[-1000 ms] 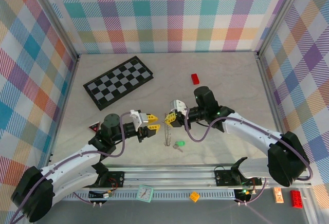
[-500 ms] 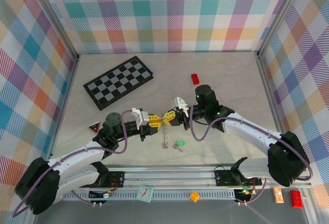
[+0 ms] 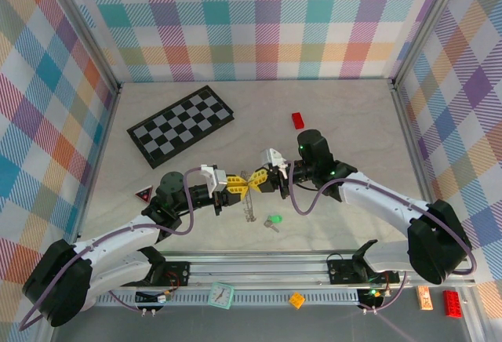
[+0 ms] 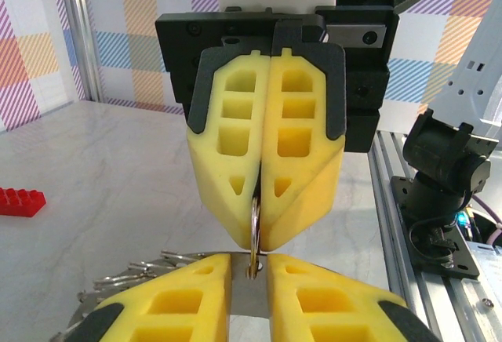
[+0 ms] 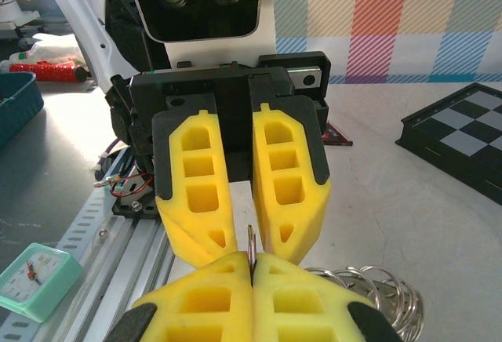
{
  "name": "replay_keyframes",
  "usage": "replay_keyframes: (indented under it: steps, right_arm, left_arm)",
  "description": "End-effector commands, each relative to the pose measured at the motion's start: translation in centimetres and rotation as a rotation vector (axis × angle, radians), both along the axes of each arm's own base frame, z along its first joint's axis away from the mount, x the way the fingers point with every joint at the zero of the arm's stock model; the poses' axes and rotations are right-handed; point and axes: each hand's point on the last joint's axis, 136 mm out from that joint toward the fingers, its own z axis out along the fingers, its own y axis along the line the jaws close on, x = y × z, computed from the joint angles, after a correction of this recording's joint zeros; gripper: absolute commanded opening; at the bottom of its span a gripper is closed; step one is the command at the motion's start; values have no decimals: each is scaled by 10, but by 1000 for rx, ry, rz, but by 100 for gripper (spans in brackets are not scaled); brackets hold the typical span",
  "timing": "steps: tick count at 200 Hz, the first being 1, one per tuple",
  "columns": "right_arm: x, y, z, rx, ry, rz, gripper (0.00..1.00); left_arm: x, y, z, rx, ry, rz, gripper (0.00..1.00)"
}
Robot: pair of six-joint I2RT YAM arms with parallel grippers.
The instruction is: Put the keys on the keyring
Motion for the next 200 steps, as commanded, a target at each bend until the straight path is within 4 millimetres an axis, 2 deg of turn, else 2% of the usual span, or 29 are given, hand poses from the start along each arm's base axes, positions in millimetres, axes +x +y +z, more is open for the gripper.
replay_keyframes:
  steps: [1,31,53,72,81,94,135,166,200]
  right_arm:
    - [-10,3,2,8,2,58,0]
    - [-10,1,-2,-15,6,57,0]
    - [-7,-1,-9,-53,-5,31,0]
    - [0,-6,-17,-110,-39,-29,23]
    - [5,-10,-24,-151,-60,-62,29]
    - [9,-15,-31,-205,-80,-95,32]
    - [12,-14,-35,-265,-112,-109,32]
    - [9,-7,-39,-275,-113,-86,30]
    - [6,-3,-41,-273,-107,-59,20]
  left_arm:
    - [-4,-3,26,-56,-68,-32,14]
    - [-3,-3,27,-52,-84,-25,0]
    - [0,-2,25,-39,-89,-8,0]
    - [4,-1,19,-4,-83,14,0]
    - [6,-1,15,21,-78,24,0]
    - [7,-1,7,63,-70,28,0]
    - [6,-7,-19,194,-45,-2,0]
    - [4,-12,-28,233,-49,-27,0]
    - [5,-14,-32,249,-47,-33,0]
